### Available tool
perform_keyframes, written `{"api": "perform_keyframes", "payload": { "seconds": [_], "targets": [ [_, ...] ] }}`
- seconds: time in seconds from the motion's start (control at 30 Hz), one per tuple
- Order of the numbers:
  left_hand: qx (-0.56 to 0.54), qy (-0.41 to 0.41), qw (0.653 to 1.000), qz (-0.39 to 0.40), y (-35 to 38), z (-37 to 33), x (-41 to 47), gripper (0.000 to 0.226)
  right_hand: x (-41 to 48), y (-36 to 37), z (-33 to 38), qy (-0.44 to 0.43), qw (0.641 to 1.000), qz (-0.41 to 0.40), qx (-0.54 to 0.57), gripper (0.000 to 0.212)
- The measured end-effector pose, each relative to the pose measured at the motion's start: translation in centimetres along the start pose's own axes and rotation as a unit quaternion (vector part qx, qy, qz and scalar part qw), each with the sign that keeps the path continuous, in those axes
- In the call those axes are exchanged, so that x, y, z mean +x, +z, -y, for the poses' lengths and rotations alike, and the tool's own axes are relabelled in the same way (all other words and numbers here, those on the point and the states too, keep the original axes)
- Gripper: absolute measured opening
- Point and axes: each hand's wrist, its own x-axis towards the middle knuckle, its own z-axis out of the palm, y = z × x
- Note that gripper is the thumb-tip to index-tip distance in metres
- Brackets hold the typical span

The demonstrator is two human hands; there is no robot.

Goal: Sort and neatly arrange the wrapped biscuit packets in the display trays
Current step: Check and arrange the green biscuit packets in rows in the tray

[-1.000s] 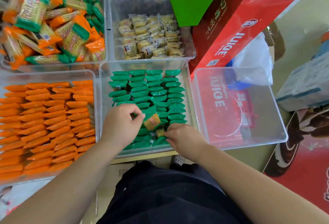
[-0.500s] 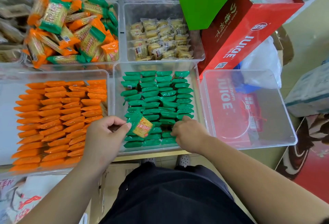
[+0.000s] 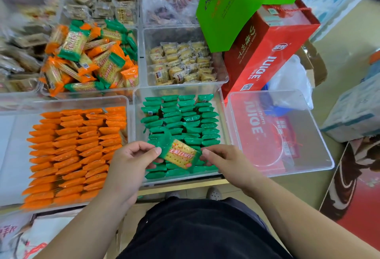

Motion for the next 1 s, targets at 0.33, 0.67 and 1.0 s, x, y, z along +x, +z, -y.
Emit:
{"api": "perform_keyframes", "payload": {
  "seconds": [0.33,0.67,1.0],
  "targets": [
    [-0.049,0.03,0.997,0.045,0.5,-2.1,-1.9,0.008,-3.0,-1.8,3.9,-0.04,0.936,-0.036,0.349,0.031],
    [-0.186,-0.059,0.971,0.137,-0.3,-1.4,-2.7,0.054,-3.2,-2.9,4.1,-0.06,0.919,-0.039,0.387,0.058],
    [-0.152,0.004,0.973,0.176,0.9,-4.9,-4.3,0.006,-2.2,-1.0,2.7,0.075,0.822,0.035,0.563,0.014]
  ]
}}
